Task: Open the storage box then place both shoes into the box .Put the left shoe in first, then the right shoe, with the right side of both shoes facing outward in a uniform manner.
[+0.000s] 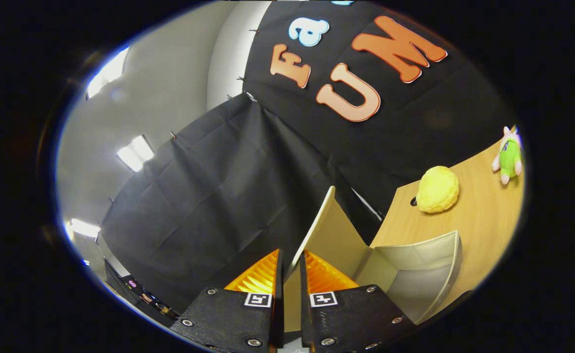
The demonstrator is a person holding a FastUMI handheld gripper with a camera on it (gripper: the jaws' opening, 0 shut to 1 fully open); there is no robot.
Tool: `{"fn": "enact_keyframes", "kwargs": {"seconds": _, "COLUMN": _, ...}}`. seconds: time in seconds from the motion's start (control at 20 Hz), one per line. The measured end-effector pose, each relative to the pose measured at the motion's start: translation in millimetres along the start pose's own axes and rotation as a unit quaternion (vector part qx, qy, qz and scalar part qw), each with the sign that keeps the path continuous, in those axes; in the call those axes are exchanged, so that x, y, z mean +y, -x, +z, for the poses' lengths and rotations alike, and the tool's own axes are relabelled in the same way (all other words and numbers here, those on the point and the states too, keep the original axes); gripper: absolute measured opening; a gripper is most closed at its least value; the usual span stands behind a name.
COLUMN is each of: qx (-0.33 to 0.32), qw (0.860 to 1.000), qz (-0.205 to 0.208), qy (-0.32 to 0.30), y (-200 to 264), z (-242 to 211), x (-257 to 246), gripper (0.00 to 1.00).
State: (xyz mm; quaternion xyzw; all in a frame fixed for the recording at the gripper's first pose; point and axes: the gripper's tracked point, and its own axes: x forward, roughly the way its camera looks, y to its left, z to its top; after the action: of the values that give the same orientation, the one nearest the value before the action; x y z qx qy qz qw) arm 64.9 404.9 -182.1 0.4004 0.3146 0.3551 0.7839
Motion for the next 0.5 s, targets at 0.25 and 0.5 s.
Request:
{"fn": "enact_keyframes", "kwargs": {"seconds": 0.25, "qx": 0.011, "qw": 1.0, "qz": 0.004, "qy": -0.005, "y": -41.3, "z": -28.1, "x": 18.3, "gripper": 0.14}}
{"fn": "enact_keyframes", "kwargs": {"seconds": 0.5, "qx": 0.03, "qw": 1.0, "qz": -0.001, "qy": 0.004, "y": -80.8, "z": -53.0, "x": 27.9, "gripper": 0.21}}
